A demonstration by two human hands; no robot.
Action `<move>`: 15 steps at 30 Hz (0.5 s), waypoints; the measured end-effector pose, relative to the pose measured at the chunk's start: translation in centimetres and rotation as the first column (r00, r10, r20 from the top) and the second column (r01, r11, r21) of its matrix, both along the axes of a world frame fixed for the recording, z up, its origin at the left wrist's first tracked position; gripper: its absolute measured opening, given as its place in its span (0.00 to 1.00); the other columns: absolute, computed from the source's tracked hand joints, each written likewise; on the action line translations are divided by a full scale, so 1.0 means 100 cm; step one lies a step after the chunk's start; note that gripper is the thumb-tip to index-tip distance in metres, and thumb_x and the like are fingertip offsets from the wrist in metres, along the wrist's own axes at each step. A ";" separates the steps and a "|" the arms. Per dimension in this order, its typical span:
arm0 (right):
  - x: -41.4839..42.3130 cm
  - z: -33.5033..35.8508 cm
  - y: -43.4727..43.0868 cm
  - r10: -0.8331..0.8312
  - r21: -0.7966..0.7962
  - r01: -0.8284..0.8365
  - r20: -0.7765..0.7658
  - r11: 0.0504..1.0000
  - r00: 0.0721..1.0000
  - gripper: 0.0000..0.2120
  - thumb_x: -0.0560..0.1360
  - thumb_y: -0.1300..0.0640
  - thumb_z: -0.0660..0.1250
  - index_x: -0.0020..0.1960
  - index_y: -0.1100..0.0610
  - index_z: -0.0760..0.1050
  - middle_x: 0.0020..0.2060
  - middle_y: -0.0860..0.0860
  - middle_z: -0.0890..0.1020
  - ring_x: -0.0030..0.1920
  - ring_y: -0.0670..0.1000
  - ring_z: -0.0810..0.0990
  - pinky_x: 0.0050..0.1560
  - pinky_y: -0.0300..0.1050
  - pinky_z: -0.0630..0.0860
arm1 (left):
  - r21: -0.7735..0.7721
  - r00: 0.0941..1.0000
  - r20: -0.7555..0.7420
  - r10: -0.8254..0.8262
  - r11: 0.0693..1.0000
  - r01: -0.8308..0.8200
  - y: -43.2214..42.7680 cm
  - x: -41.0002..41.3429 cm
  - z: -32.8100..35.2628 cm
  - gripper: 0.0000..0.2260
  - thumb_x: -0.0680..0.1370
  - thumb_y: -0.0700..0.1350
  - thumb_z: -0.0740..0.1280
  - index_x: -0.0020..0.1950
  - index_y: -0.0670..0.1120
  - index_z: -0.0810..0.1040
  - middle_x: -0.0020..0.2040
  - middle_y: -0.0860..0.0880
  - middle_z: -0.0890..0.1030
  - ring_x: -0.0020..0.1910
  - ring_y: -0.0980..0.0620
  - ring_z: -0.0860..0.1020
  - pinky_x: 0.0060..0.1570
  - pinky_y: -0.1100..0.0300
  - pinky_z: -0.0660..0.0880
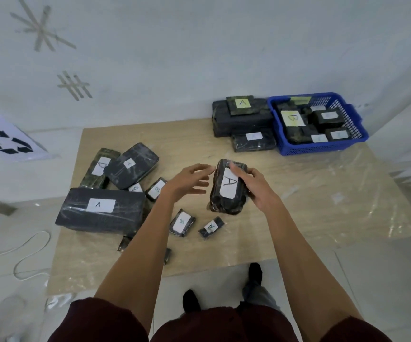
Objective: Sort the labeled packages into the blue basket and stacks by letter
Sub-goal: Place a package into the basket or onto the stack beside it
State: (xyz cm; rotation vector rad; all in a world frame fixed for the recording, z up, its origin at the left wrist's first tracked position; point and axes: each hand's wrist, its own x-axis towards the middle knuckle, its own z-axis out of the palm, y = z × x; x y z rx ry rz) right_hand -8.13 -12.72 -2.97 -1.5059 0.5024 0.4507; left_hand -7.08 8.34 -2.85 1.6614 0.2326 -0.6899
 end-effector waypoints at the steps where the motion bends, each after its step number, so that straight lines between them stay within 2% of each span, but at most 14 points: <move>1: 0.004 -0.001 -0.005 0.021 -0.009 -0.021 0.005 1.000 1.000 0.30 0.69 0.41 0.77 0.62 0.57 0.73 0.52 0.54 0.84 0.53 0.54 0.84 0.50 0.49 0.81 | -0.031 1.000 0.027 0.008 0.999 -0.007 -0.008 0.003 0.003 0.19 0.77 0.61 0.71 0.64 0.53 0.79 0.62 0.46 0.81 0.58 0.49 0.82 0.54 0.54 0.82; 4: 0.018 -0.006 -0.021 0.098 -0.066 -0.095 0.034 0.993 0.995 0.28 0.69 0.37 0.76 0.58 0.56 0.79 0.51 0.53 0.86 0.54 0.54 0.84 0.58 0.52 0.81 | -0.026 0.998 0.060 -0.028 0.999 0.030 -0.032 0.015 0.012 0.17 0.77 0.59 0.71 0.63 0.54 0.79 0.60 0.48 0.82 0.55 0.48 0.84 0.49 0.56 0.83; 8: 0.040 -0.005 -0.048 0.149 -0.038 -0.148 0.015 0.988 0.989 0.23 0.75 0.37 0.69 0.57 0.55 0.82 0.51 0.52 0.87 0.53 0.54 0.84 0.57 0.49 0.80 | 0.006 0.998 0.057 -0.008 1.000 0.007 -0.064 0.038 0.014 0.16 0.79 0.56 0.70 0.62 0.49 0.81 0.59 0.45 0.82 0.53 0.46 0.84 0.44 0.59 0.82; 12: 0.064 -0.008 -0.080 0.176 0.017 -0.176 0.028 0.984 0.984 0.23 0.80 0.36 0.61 0.61 0.51 0.82 0.55 0.51 0.86 0.58 0.53 0.82 0.58 0.50 0.78 | 0.001 0.985 0.041 0.165 0.986 -0.165 -0.092 0.061 0.007 0.13 0.79 0.52 0.70 0.58 0.44 0.83 0.57 0.40 0.83 0.49 0.46 0.84 0.47 0.56 0.82; 15: 0.079 -0.008 -0.105 0.210 0.001 -0.210 0.000 0.978 0.978 0.24 0.80 0.34 0.58 0.61 0.50 0.81 0.56 0.52 0.84 0.59 0.54 0.80 0.62 0.55 0.76 | -0.043 0.933 0.000 0.360 0.932 -0.360 -0.113 0.075 0.001 0.13 0.80 0.49 0.70 0.58 0.42 0.81 0.57 0.38 0.82 0.49 0.44 0.83 0.50 0.53 0.83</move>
